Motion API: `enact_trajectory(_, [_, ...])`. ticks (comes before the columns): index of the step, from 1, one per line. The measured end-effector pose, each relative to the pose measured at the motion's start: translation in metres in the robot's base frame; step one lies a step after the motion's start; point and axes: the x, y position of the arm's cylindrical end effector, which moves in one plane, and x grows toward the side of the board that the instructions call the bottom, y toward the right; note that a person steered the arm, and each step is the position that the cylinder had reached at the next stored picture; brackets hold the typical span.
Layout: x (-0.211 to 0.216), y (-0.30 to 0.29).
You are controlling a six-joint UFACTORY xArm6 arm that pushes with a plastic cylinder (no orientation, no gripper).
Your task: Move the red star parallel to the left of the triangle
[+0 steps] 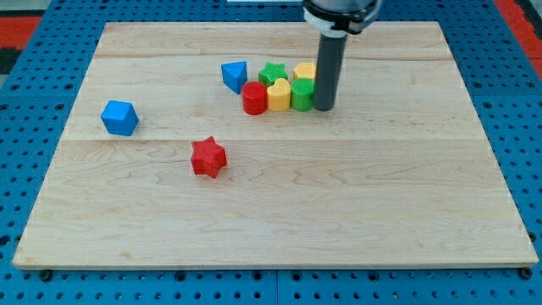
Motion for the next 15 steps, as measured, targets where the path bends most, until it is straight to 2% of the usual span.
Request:
enact_trajectory(1, [0.004, -0.004])
enact_trajectory(2, [0.045, 0.018])
enact_trajectory(5, [0.156, -0.055])
enact_trajectory(6, [0.140, -0.124])
enact_trajectory(7, [0.106, -0.188])
enact_trajectory(8, [0.065, -0.214])
enact_trajectory(9, [0.079, -0.214])
enact_trajectory(10, [0.124, -0.213])
enact_trajectory(11, [0.136, -0.194])
enact_trajectory(12, [0.107, -0.190])
enact_trajectory(14, [0.028, -0.218])
enact_trajectory(15, [0.036, -0.220])
